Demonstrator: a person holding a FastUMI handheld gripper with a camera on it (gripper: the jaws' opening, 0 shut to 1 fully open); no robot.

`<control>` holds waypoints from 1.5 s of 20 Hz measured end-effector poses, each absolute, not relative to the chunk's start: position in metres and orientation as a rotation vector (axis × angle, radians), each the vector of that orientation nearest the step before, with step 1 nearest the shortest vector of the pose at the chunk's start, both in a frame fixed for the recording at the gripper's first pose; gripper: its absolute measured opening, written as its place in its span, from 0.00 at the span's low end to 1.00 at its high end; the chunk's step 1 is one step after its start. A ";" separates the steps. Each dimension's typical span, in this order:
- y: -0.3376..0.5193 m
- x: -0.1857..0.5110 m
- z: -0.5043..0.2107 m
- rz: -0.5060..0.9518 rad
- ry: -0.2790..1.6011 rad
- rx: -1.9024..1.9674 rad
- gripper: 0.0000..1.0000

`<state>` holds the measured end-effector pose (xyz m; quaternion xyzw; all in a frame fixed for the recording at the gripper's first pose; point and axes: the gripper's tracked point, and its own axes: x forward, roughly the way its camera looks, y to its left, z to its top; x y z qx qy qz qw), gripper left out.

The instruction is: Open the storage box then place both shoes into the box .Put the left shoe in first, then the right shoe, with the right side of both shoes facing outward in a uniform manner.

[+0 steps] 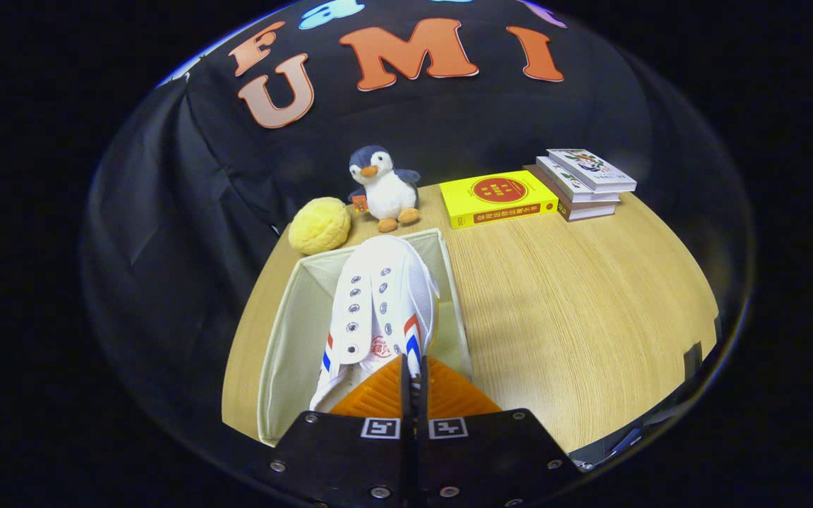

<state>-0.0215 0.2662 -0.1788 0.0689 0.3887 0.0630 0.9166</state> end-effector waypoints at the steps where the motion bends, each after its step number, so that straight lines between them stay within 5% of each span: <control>1: 0.266 -0.020 -0.186 0.119 0.807 0.120 0.00; 5: 0.283 -0.016 -0.200 0.151 0.831 0.134 0.05; 12: 0.273 -0.003 -0.122 0.194 0.661 0.116 0.78; 15: 0.247 -0.001 -0.089 0.181 0.584 0.123 0.97; 30: 0.038 -0.041 0.034 0.015 0.245 0.172 0.98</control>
